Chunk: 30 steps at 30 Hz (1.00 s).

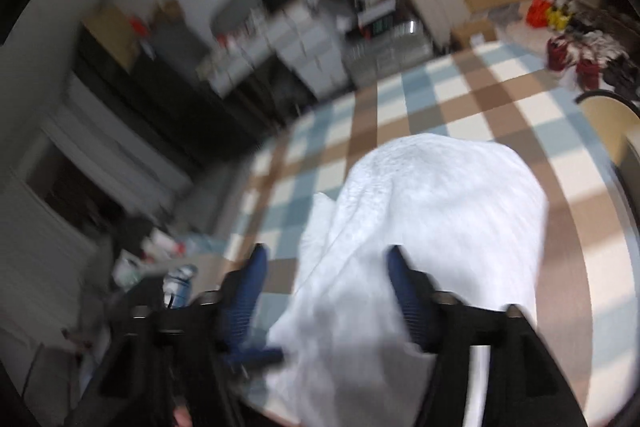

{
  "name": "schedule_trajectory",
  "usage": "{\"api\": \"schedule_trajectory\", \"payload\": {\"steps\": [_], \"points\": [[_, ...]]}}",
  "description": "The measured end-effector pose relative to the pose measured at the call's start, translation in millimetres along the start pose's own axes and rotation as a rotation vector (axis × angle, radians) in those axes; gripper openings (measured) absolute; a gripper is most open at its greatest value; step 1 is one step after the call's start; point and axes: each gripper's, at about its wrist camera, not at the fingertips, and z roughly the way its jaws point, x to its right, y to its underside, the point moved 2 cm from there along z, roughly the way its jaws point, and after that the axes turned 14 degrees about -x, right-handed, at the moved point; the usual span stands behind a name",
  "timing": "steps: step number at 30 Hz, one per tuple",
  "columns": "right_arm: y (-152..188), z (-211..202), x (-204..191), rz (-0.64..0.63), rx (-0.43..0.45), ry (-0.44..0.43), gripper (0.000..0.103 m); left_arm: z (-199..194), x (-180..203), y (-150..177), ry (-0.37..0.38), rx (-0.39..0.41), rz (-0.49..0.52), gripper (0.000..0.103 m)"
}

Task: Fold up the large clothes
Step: 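Open the left gripper and press the folded sweatshirt roll flat with the right gripper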

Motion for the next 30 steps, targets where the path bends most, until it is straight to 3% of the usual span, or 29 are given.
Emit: {"api": "schedule_trajectory", "payload": {"steps": [1, 2, 3, 4, 7, 9, 11, 12, 15, 18, 22, 25, 30], "points": [[14, -9, 1, 0.001, 0.052, -0.024, 0.076, -11, -4, -6, 0.014, 0.04, -0.022, 0.045], [28, -15, 5, 0.009, 0.094, -0.024, 0.077, -20, -10, -14, 0.006, 0.079, -0.062, 0.092], [42, -18, 10, 0.026, 0.135, -0.021, 0.079, -26, -16, -20, -0.002, 0.119, -0.099, 0.102], [47, -24, 14, 0.041, 0.159, -0.025, 0.08, -30, -22, -30, -0.018, 0.165, -0.133, 0.102], [72, -18, 43, 0.144, 0.216, -0.101, 0.08, -23, -35, -69, -0.105, 0.153, -0.195, 0.102], [70, -9, 54, 0.197, 0.113, -0.095, 0.08, -2, -40, -91, -0.094, 0.058, -0.217, 0.102], [69, -13, 54, 0.172, 0.143, -0.065, 0.08, 24, -41, -110, -0.097, -0.067, -0.208, 0.102], [67, -16, 55, 0.163, 0.155, -0.035, 0.08, 30, -41, -112, -0.109, -0.1, -0.197, 0.102], [69, -17, 63, 0.174, 0.147, -0.049, 0.08, 46, -48, -121, -0.144, -0.15, -0.201, 0.102], [71, -16, 72, 0.216, 0.123, -0.092, 0.08, 60, -57, -125, -0.073, -0.217, -0.257, 0.102], [69, -19, 74, 0.212, 0.116, -0.109, 0.08, 67, -59, -128, 0.017, -0.233, -0.298, 0.102], [77, -19, 75, 0.201, 0.092, -0.101, 0.08, 66, -52, -131, 0.09, -0.236, -0.274, 0.102], [78, -4, 79, 0.202, 0.028, -0.037, 0.085, 64, -50, -129, 0.29, -0.223, -0.196, 0.101]]}}
